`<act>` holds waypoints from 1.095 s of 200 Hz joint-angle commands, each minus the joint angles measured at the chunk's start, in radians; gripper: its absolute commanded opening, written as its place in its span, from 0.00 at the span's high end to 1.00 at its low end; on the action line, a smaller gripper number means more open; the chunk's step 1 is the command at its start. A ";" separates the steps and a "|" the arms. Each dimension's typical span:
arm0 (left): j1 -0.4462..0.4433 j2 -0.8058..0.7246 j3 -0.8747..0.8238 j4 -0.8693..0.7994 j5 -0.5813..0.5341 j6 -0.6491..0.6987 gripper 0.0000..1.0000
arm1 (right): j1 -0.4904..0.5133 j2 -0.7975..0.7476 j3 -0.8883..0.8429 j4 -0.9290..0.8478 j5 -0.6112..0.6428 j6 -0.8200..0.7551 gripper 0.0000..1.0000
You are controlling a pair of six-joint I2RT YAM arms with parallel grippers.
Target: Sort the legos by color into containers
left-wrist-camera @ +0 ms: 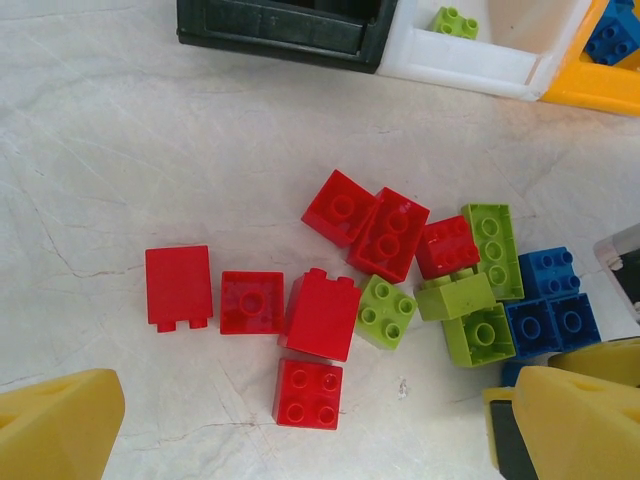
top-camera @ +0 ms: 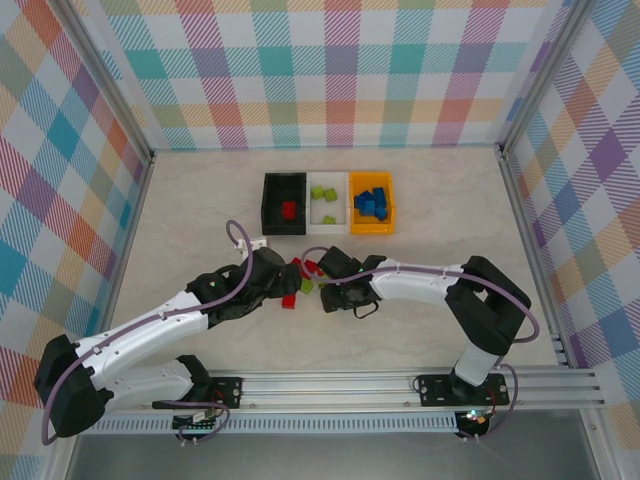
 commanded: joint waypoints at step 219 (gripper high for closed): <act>0.006 0.014 -0.012 -0.029 -0.044 0.004 0.00 | -0.409 -0.024 0.335 -0.015 0.076 -0.218 0.73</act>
